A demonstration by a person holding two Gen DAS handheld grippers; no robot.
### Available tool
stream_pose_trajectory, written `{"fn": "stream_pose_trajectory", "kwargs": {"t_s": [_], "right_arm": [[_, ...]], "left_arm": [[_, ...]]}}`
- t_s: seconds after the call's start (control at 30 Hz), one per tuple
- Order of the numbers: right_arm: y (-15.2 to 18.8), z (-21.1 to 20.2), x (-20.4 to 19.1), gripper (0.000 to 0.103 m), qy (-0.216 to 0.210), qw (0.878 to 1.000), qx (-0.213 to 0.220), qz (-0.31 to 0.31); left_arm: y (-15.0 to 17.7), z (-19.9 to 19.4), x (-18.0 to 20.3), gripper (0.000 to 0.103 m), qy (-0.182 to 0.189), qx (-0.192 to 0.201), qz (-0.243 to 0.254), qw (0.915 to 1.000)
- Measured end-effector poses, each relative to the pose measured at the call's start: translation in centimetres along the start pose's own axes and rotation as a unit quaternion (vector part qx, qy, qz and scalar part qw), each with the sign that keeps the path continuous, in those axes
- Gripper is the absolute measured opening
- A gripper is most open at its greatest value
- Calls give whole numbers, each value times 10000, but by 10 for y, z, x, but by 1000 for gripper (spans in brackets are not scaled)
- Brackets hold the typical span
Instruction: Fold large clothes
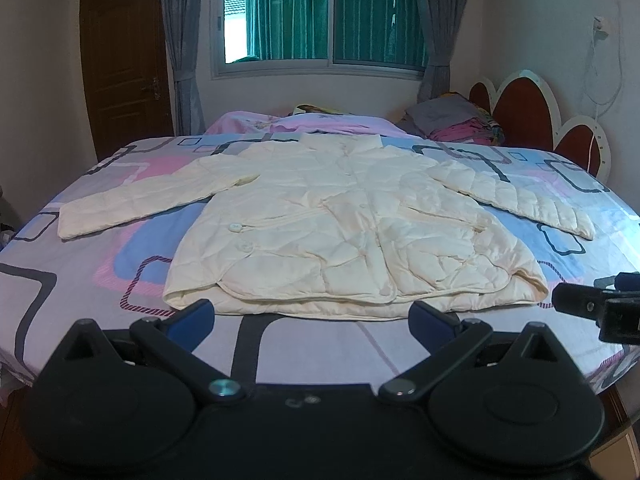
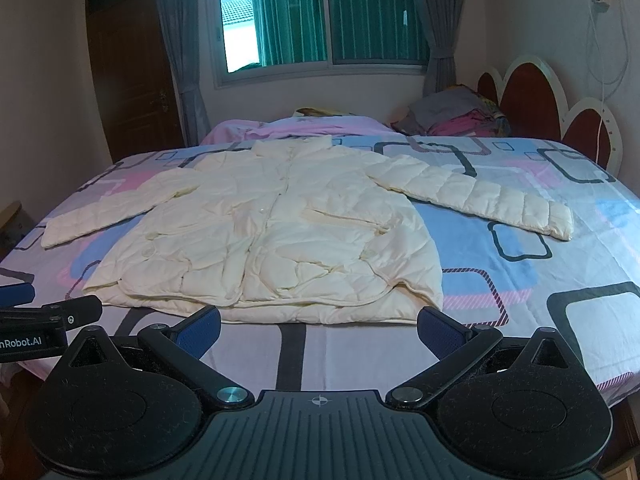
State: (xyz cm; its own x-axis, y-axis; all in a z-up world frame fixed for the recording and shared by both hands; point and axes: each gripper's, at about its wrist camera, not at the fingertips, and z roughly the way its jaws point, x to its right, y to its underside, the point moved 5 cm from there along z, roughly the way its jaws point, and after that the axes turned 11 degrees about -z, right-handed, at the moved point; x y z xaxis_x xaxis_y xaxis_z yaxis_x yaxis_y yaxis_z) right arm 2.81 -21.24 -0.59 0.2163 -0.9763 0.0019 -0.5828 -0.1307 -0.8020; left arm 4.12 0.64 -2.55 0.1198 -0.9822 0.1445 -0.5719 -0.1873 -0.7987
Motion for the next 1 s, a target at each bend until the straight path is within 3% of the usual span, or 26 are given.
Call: {"fn": "stream_pose_trajectory", "kwargs": {"t_s": [1.0], "right_arm": [[-4,-3,-1,103,2,10000,14,-19]], "left_arm": [[0,-1,0,103,13,18,22,10000]]}}
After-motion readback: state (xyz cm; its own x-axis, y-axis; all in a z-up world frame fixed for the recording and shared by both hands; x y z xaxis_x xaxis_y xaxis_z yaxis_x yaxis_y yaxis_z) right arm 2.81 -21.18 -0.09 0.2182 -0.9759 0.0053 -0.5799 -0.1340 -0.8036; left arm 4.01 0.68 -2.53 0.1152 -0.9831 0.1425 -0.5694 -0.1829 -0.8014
